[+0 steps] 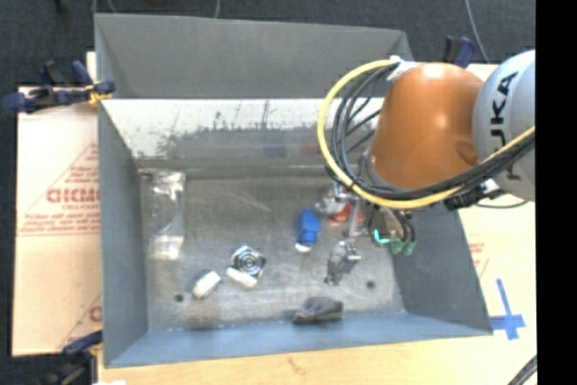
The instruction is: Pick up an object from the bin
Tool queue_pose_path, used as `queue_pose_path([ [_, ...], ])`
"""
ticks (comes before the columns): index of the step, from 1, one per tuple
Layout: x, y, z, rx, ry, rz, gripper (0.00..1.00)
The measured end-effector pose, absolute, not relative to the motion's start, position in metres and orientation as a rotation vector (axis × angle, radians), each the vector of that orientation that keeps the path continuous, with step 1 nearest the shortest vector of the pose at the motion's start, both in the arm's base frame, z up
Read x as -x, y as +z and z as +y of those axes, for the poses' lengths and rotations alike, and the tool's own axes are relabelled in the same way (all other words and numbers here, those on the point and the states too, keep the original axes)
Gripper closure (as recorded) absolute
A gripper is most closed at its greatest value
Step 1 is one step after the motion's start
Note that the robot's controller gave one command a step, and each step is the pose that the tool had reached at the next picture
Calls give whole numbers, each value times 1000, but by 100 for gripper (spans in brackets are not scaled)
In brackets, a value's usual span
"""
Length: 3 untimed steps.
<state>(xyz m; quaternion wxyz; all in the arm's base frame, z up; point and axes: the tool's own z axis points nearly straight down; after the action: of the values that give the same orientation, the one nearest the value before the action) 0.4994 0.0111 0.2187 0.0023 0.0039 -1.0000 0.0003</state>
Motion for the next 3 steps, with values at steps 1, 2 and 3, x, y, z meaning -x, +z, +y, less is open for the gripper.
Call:
queue_pose_path([
  [1, -541, 72, 27, -227, 1, -3143, 0],
  [2, -531, 74, 109, -101, -5, -3153, 0],
  [3, -533, 76, 107, -95, -7, -3159, 100],
])
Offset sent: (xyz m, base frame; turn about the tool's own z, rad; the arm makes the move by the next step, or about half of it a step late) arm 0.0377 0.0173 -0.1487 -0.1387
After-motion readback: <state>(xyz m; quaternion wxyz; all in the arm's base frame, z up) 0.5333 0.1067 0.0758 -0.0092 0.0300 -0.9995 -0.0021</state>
